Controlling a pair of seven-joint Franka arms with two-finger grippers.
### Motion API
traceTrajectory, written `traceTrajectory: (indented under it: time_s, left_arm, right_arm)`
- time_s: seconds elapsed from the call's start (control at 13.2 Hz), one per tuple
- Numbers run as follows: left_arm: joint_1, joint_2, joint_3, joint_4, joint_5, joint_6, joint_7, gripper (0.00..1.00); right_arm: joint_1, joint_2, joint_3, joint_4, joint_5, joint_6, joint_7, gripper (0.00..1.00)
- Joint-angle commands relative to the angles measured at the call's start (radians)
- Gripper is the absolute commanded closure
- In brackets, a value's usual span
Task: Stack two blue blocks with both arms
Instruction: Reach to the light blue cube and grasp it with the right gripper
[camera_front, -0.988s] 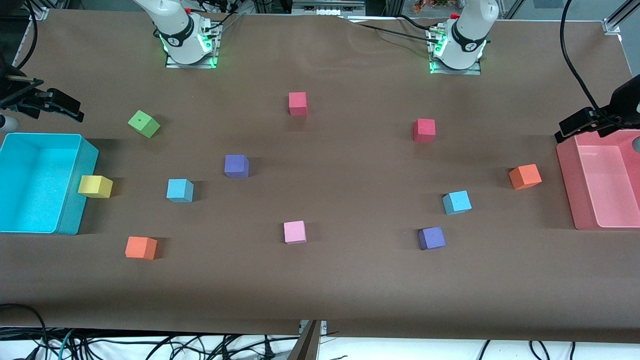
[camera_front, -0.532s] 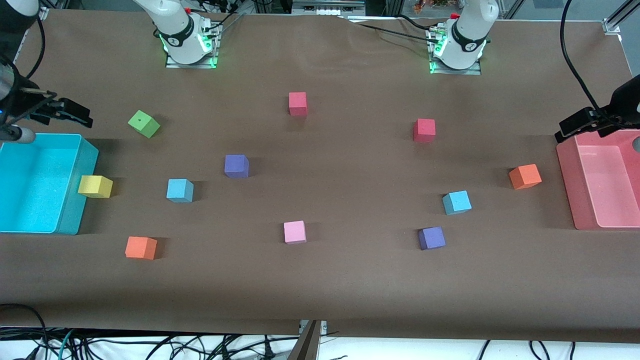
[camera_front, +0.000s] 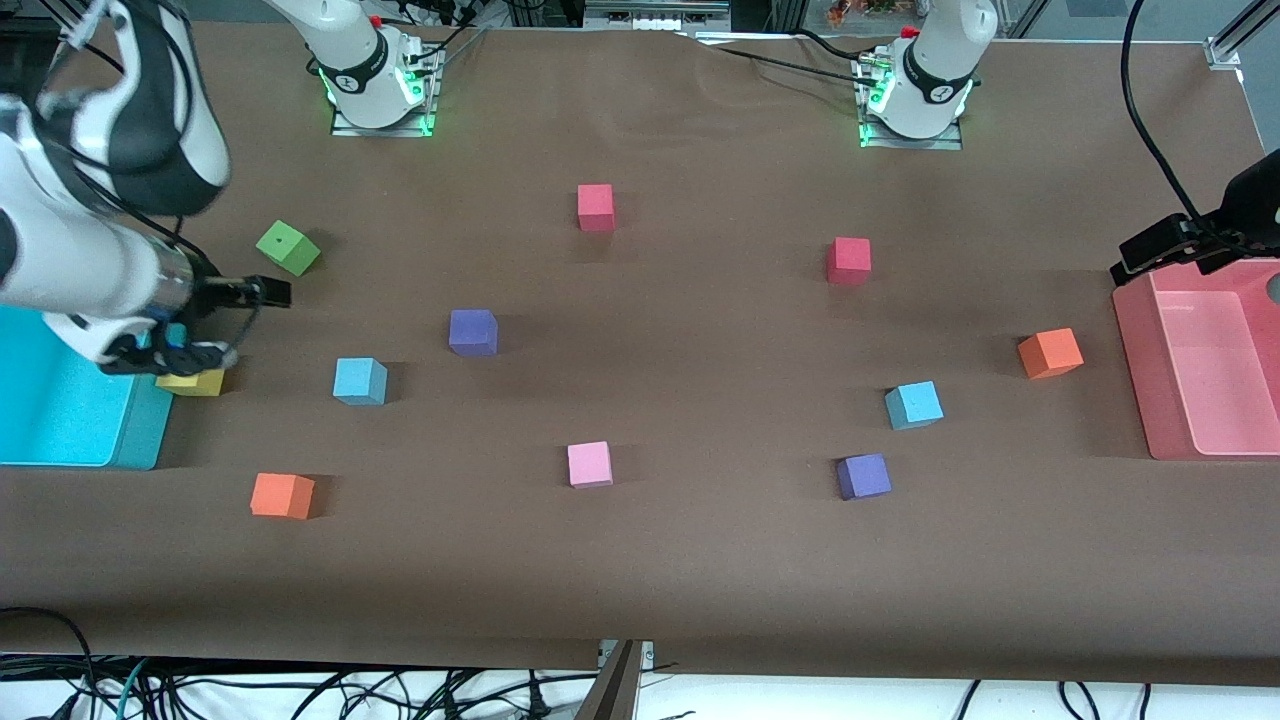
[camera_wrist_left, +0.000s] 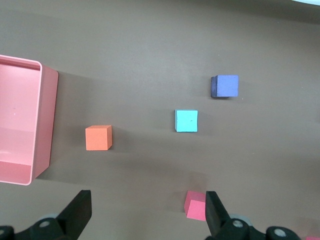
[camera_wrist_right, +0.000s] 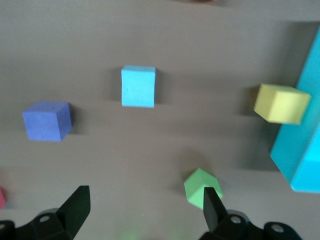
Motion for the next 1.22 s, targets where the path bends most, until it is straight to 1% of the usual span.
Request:
traceTrajectory:
  time_s: [0.0, 0.15, 0.53, 0.61, 0.99, 1.14]
  left_arm:
    - [0.005, 0.009, -0.001, 0.027, 0.002, -0.015, 0.011, 0.00]
    - [0.005, 0.009, -0.001, 0.027, 0.002, -0.018, 0.011, 0.00]
    - [0.003, 0.011, -0.004, 0.025, 0.002, -0.019, 0.009, 0.00]
    - [0.003, 0.011, -0.004, 0.025, 0.002, -0.019, 0.009, 0.00]
    - [0.003, 0.011, -0.004, 0.025, 0.002, -0.019, 0.009, 0.00]
    - [0.003, 0.011, -0.004, 0.025, 0.002, -0.019, 0.009, 0.00]
  right_arm:
    - [0.014, 0.066, -0.001, -0.001, 0.016, 0.086, -0.008, 0.00]
    - [0.019, 0.112, -0.001, -0.036, 0.018, 0.192, -0.004, 0.00]
    - [0.019, 0.180, -0.001, -0.161, 0.033, 0.439, -0.004, 0.00]
    - [0.019, 0.195, -0.001, -0.178, 0.033, 0.471, -0.004, 0.00]
    - [0.019, 0.269, -0.001, -0.187, 0.036, 0.548, -0.004, 0.00]
    - [0.019, 0.280, -0.001, -0.185, 0.036, 0.533, -0.004, 0.00]
